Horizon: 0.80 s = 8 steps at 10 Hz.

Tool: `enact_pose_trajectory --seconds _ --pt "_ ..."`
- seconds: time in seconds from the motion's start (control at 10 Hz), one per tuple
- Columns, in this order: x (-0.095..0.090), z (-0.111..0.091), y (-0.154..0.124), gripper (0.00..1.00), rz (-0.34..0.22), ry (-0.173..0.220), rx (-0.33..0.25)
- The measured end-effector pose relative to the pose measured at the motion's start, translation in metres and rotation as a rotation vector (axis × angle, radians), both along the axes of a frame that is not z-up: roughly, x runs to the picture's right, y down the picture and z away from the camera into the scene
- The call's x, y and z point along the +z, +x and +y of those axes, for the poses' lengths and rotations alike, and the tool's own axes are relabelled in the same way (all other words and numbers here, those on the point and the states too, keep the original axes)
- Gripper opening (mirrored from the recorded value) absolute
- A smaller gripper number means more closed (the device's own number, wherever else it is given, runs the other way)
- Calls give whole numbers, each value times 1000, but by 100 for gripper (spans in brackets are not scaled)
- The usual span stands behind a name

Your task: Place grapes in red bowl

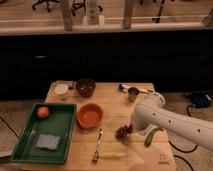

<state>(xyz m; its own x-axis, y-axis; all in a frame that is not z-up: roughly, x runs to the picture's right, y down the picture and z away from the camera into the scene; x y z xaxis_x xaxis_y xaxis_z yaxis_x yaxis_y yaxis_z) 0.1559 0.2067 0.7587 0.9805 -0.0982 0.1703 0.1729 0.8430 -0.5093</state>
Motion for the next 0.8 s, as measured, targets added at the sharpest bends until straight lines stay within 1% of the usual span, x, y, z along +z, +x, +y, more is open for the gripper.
enact_pose_trajectory --seconds 0.1,0.2,0.5,0.8 --pt "-7 -8 -3 0 2 7 -9" --pt "-10 -12 -3 0 5 12 -18" --pt "-15 -25 -16 0 -5 21 -48" --pt "-29 -48 -25 0 -3 41 -83"
